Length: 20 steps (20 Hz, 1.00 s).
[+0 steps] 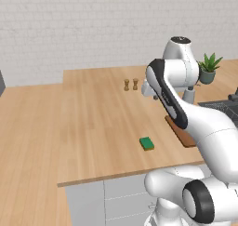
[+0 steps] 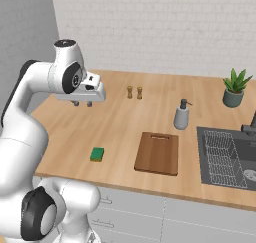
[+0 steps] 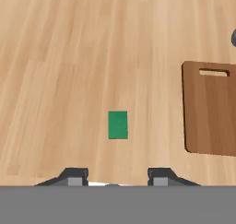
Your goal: Pick up the sponge from the counter and clean the cutting board by briefly scrubbing or pressing down on the cutting board. Once finished, release the sponge.
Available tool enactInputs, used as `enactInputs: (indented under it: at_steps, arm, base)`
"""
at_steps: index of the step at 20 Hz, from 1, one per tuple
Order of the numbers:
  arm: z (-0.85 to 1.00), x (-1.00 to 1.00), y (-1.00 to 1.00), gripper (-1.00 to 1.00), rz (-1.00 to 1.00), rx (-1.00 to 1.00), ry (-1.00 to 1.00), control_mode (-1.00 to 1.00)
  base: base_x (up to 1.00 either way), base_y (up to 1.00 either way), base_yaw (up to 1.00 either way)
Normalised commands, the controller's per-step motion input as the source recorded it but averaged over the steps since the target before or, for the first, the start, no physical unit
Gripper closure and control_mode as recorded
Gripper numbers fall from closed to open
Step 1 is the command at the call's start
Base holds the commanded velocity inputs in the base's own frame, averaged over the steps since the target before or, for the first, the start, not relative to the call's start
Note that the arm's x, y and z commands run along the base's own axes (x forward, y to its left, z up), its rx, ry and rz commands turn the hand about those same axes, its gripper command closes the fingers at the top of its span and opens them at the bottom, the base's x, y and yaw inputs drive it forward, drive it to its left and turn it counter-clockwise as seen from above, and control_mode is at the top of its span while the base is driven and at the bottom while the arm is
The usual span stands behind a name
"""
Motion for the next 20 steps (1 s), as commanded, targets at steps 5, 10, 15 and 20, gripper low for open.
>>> enactInputs:
  at_steps: [5, 10, 15, 20]
  arm:
    - [-0.25, 0.0, 0.0, -1.0, 0.0, 0.02, 0.02, -1.0]
    - [-0.95, 0.0, -0.01, -1.0, 0.0, 0.0, 0.08, -1.0]
    - [-0.99, -0.05, 0.0, -1.0, 0.0, 0.0, 0.03, -1.0]
    - [-0.72, -0.23, 0.0, -1.0, 0.0, 0.0, -0.02, -1.0]
  base:
    - [0.0, 0.0, 0.0]
    - [0.0, 0.0, 0.0]
    - [0.0, 0.0, 0.0]
    - [0.0, 0.0, 0.0]
